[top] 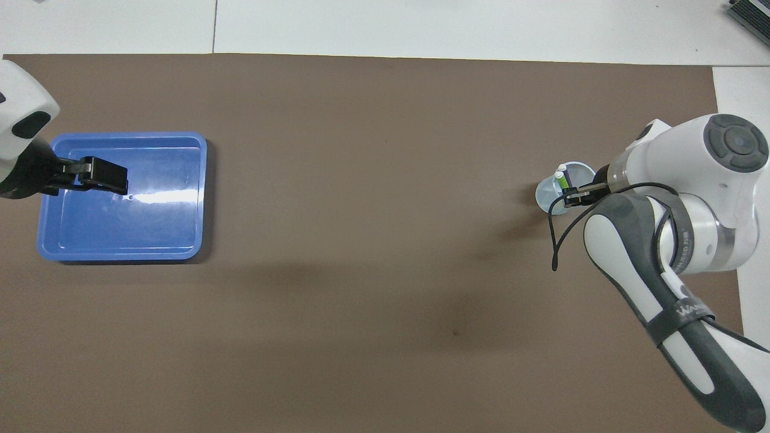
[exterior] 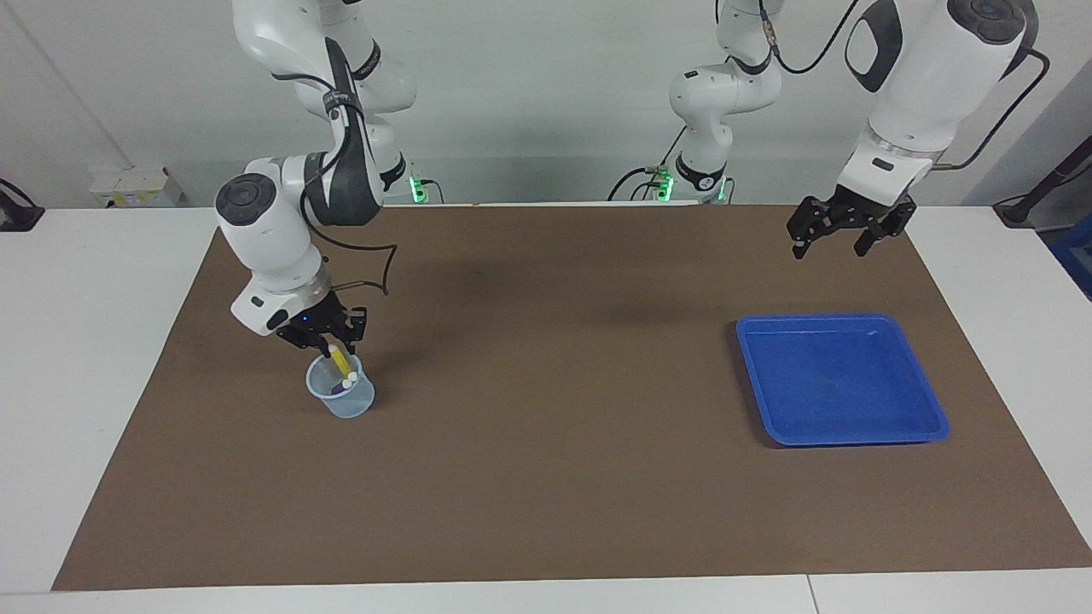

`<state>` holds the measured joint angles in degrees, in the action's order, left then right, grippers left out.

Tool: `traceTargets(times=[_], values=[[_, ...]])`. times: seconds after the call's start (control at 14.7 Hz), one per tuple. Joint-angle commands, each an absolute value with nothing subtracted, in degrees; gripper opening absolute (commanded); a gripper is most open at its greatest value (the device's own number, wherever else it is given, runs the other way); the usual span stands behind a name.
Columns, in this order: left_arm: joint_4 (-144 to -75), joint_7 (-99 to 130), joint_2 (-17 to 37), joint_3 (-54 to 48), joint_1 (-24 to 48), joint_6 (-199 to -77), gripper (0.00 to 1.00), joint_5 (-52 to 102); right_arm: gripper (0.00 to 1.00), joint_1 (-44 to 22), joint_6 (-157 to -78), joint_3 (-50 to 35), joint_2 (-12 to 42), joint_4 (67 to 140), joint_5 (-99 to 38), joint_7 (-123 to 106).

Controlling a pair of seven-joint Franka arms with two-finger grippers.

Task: Right arm passes pens to left for tray arrangement
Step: 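Close the right gripper on the yellow pen in the cup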

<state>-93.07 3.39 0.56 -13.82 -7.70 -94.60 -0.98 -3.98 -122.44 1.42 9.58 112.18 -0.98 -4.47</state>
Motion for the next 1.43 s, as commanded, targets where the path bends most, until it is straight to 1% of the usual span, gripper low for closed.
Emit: traceTargets(times=[0.0,0.68,0.95,1.09,1.36], values=[[-94.0,3.3,-0.4,-13.6,-7.6,-94.3,1.00,-1.8,0.34,-3.0,-121.8,1.0,9.1,112.5,-1.6,-4.2],[-94.0,3.3,-0.4,-13.6,-7.6,-94.2,1.00,-1.8,0.34,-3.6,-123.0,1.0,9.3,112.1,-1.6,-3.8],[-94.0,3.3,-0.4,-13.6,-7.6,-94.2,1.00,-1.8,0.28,-3.5,-123.0,1.0,9.3,112.1,-1.6,-3.9],[-94.0,3.3,-0.4,-13.6,-7.6,-94.2,1.00,-1.9,0.24,-3.5,-123.0,1.0,9.3,112.0,-1.6,-3.8],[-94.0,3.3,-0.4,-13.6,-7.7,-94.3,1.00,-1.8,0.21,-3.3,-123.0,1.0,9.4,112.0,-1.6,-3.8]])
